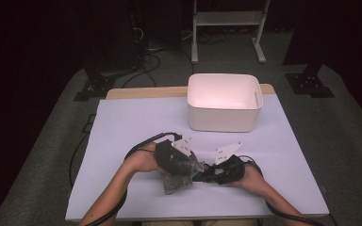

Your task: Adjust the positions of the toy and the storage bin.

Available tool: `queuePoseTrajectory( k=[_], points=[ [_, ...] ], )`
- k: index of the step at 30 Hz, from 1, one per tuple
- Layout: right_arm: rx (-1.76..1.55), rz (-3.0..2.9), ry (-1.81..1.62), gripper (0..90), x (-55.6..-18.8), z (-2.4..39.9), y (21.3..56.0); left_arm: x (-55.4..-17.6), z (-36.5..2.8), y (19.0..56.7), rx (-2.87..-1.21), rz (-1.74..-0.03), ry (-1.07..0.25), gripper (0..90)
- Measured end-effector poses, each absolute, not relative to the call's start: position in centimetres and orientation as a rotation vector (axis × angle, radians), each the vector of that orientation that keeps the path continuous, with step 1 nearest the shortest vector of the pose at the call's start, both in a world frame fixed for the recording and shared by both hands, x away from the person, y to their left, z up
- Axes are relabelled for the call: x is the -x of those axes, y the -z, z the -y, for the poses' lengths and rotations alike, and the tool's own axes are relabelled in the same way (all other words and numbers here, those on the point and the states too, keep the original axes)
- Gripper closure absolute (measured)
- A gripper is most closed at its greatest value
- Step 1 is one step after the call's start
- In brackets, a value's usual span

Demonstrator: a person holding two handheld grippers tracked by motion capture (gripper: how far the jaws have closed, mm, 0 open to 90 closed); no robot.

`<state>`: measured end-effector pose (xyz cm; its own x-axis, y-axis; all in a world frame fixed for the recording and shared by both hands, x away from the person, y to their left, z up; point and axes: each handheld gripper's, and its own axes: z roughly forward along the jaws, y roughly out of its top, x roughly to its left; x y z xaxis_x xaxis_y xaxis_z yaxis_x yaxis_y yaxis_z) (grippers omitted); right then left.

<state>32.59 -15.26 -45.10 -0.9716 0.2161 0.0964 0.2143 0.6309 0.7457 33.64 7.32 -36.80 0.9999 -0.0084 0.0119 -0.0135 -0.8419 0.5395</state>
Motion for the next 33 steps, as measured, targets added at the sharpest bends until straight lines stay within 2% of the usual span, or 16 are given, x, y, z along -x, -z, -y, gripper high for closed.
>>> queuePoseTrajectory(
  k=[4, 8, 15, 21, 27, 33],
  points=[
    [-0.376, -2.832, -1.293, 65.6, -32.6, 15.2, 45.1, -33.3, -6.9, 36.9, -2.594, 0.038, -0.087, 58.8],
    [-0.375, -2.83, -1.293, 65.6, -32.5, 15.2, 45.1, -33.1, -6.6, 36.9, -2.612, 0.048, -0.153, 68.4],
    [-0.383, -2.835, -1.296, 65.6, -32.6, 15.3, 45.1, -32.9, -6.4, 36.4, -2.631, 0.101, -0.165, 78.4],
    [-0.37, -2.829, -1.296, 65.6, -32.6, 15.3, 45.1, -32.7, -6.4, 35.7, -2.639, 0.113, -0.203, 80.1],
    [-0.374, -2.83, -1.299, 65.6, -32.6, 15.3, 45.2, -33.3, -6.8, 34.7, -2.548, 0.066, -0.139, 80.0],
    [-0.383, -2.832, -1.303, 65.6, -32.6, 15.3, 45.2, -33.6, -4.9, 34.9, -2.529, 0.1, -0.093, 79.9]
  ],
)
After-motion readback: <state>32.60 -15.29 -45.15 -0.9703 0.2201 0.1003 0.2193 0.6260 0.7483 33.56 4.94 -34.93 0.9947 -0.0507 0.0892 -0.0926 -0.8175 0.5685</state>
